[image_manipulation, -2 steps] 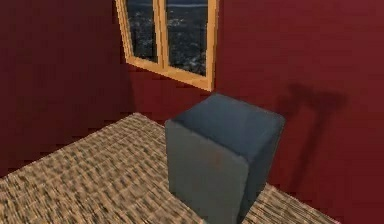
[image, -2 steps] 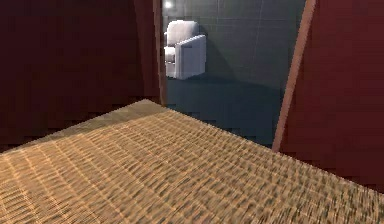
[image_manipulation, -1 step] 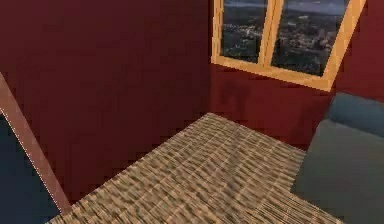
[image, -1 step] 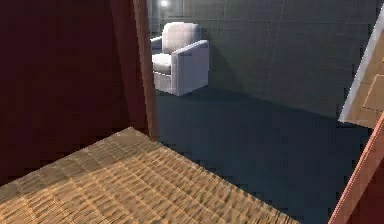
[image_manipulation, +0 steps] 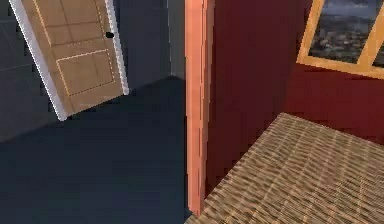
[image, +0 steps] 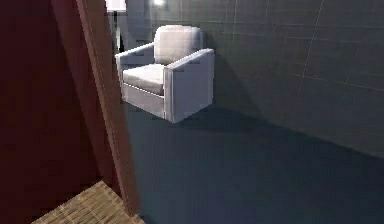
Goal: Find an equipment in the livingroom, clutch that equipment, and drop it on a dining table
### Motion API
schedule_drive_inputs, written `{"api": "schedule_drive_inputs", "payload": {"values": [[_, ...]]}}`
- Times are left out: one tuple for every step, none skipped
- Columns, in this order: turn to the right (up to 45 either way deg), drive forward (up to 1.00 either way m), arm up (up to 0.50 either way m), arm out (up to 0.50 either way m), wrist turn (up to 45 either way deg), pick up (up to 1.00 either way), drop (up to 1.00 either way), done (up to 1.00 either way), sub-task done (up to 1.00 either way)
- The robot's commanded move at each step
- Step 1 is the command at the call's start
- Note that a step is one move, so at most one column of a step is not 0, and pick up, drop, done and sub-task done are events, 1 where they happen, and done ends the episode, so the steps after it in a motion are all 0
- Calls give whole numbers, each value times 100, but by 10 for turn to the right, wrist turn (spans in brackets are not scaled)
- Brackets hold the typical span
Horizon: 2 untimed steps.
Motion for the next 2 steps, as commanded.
{"api": "schedule_drive_inputs", "payload": {"values": [[0, 100, 0, 0, 0, 0, 0, 0, 0], [-210, 0, 0, 0, 0, 0, 0, 0, 0]]}}
